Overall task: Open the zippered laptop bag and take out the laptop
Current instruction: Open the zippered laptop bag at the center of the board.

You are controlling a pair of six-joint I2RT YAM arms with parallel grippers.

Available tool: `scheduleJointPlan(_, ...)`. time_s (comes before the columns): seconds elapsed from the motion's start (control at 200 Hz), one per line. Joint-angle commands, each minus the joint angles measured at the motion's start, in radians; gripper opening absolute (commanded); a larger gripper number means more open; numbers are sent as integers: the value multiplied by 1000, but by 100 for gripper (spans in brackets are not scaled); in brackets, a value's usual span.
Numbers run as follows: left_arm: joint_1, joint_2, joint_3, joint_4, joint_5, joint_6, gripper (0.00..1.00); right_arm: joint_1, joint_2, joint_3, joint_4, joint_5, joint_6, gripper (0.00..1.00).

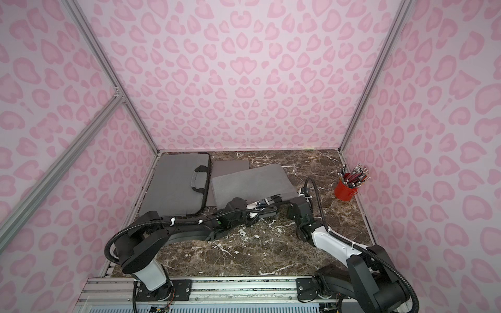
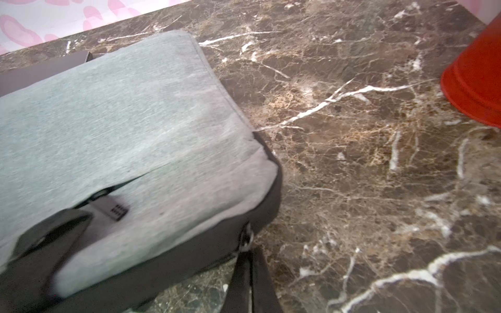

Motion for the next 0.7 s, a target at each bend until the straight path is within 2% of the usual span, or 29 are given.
scheduleJointPlan(0.0,7,-45,-23,0,-27,7,1,-18,-7,-6,14,57,20,0)
scheduleJointPlan(0.125,14,-98,-54,-15,-4,21,1,-39,-20,-5,23,38,15,0)
scheduleJointPlan(0.385,30,-210,-114,-70,130,64,1,-87,-11,2,84,-67,-34,0)
scheduleJointPlan(0.535,32,-278,-139,-171,211,98,1,-121,19,13,115,-128,-49,0)
scheduleJointPlan(0.695,34,-281,-140,-197,162,83,2,-117,24,22,119,-162,-74,0)
